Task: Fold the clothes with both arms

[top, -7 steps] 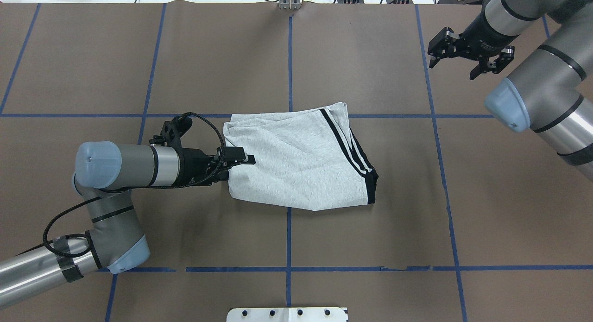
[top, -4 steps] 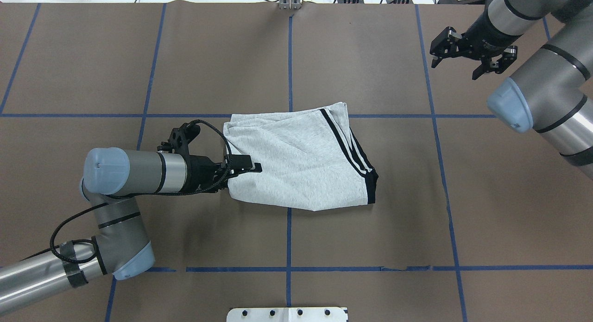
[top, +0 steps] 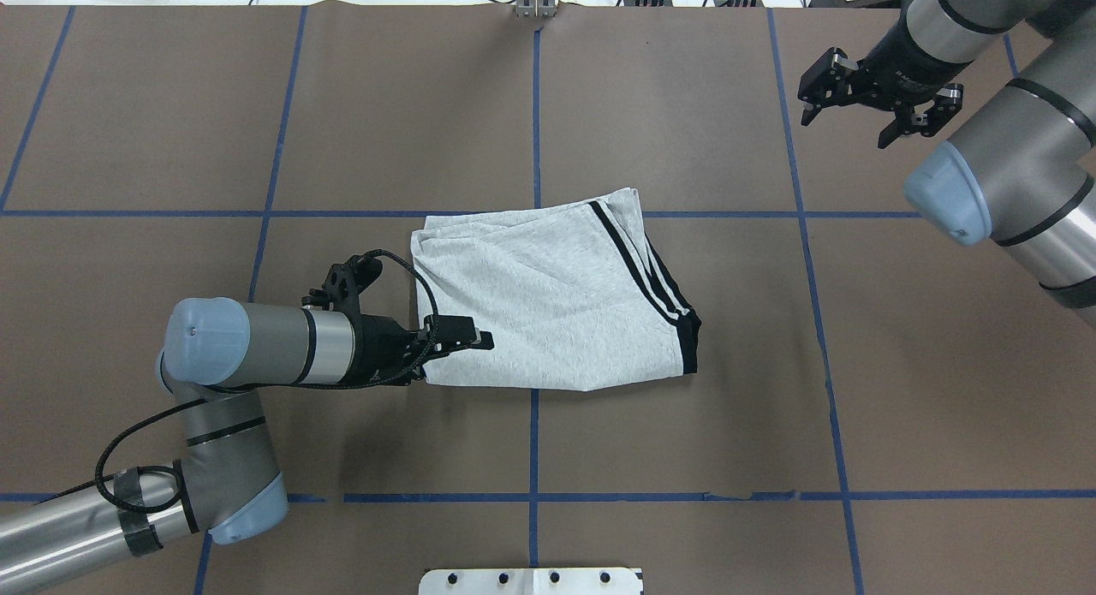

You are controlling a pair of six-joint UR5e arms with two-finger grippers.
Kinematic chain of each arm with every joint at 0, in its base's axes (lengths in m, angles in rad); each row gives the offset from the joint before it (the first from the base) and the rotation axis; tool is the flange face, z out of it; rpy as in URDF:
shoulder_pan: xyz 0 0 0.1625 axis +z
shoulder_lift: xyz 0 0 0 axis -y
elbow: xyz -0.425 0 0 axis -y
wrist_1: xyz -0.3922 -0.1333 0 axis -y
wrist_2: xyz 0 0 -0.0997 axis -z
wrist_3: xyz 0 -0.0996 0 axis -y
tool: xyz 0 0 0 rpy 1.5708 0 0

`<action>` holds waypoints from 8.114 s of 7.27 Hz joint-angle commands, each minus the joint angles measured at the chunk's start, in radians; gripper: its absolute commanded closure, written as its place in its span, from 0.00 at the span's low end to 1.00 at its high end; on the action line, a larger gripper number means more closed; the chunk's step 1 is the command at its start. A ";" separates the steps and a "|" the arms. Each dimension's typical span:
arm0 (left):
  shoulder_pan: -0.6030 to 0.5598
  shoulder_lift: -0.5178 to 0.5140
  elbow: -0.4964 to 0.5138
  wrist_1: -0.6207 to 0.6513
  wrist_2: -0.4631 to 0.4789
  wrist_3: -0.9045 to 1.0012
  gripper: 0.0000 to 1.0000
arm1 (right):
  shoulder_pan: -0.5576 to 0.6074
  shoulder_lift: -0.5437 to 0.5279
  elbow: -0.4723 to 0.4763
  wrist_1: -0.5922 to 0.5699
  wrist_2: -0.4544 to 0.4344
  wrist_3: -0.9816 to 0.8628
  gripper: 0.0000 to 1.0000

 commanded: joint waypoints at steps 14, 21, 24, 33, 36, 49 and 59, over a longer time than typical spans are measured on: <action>-0.585 0.286 -0.337 0.640 -0.197 0.911 0.00 | 0.155 -0.242 0.110 -0.001 -0.002 -0.562 0.00; -1.114 0.434 -0.318 1.091 -0.310 2.108 0.00 | 0.520 -0.567 0.093 -0.108 0.124 -1.296 0.00; -1.123 0.538 -0.235 0.983 -0.325 2.055 0.00 | 0.533 -0.588 0.087 -0.096 0.123 -1.289 0.00; -1.120 0.510 -0.175 1.015 -0.444 1.835 0.00 | 0.542 -0.586 0.004 -0.098 0.152 -1.184 0.00; -1.120 0.511 -0.167 1.013 -0.443 1.835 0.00 | 0.544 -0.579 0.006 -0.096 0.152 -1.183 0.00; -1.120 0.518 -0.163 1.011 -0.440 1.835 0.00 | 0.544 -0.529 -0.129 0.165 0.101 -1.028 0.00; -1.120 0.521 -0.166 0.999 -0.443 1.617 0.00 | 0.544 -0.534 -0.126 0.163 0.115 -1.028 0.00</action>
